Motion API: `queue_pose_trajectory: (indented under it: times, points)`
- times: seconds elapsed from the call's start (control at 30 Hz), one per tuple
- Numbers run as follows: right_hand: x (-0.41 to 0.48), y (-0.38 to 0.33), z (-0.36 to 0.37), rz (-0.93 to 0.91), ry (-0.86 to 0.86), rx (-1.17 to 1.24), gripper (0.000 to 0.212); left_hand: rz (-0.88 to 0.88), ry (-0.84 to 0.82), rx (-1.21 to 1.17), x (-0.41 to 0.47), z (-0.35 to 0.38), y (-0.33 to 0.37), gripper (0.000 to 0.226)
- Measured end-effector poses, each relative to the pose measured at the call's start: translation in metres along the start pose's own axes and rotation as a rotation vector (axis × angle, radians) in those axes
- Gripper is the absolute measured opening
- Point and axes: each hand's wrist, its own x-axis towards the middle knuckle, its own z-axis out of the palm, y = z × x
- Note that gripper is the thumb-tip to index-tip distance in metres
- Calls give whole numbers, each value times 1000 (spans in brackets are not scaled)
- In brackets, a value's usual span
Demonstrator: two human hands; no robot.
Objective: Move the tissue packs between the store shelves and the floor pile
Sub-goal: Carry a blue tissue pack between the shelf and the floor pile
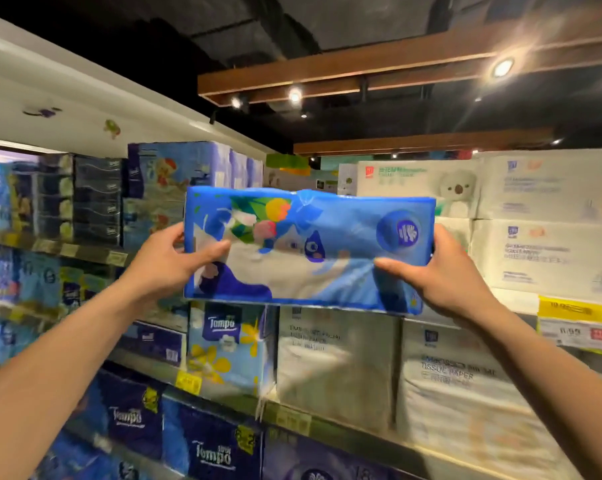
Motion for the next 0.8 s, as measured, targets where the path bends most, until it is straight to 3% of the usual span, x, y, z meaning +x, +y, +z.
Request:
queue_pose_trajectory:
  times: [0.27, 0.47, 0.63, 0.73, 0.8]
  points:
    - [100, -7, 29, -35, 232, -75, 70, 123, -14, -55, 139, 28, -9, 31]
    - [180, 0, 71, -43, 323, -163, 72, 119, 16, -139, 248, 50, -39, 79]
    - [236, 22, 112, -28, 406, -177, 74, 191, -16, -141, 310, 81, -61, 35]
    - [259, 39, 135, 16, 423, -167, 69, 206, -23, -137, 346, 97, -79, 24]
    - [275, 48, 149, 28, 420, -171, 68, 160, -49, -120, 364, 103, -88, 37]
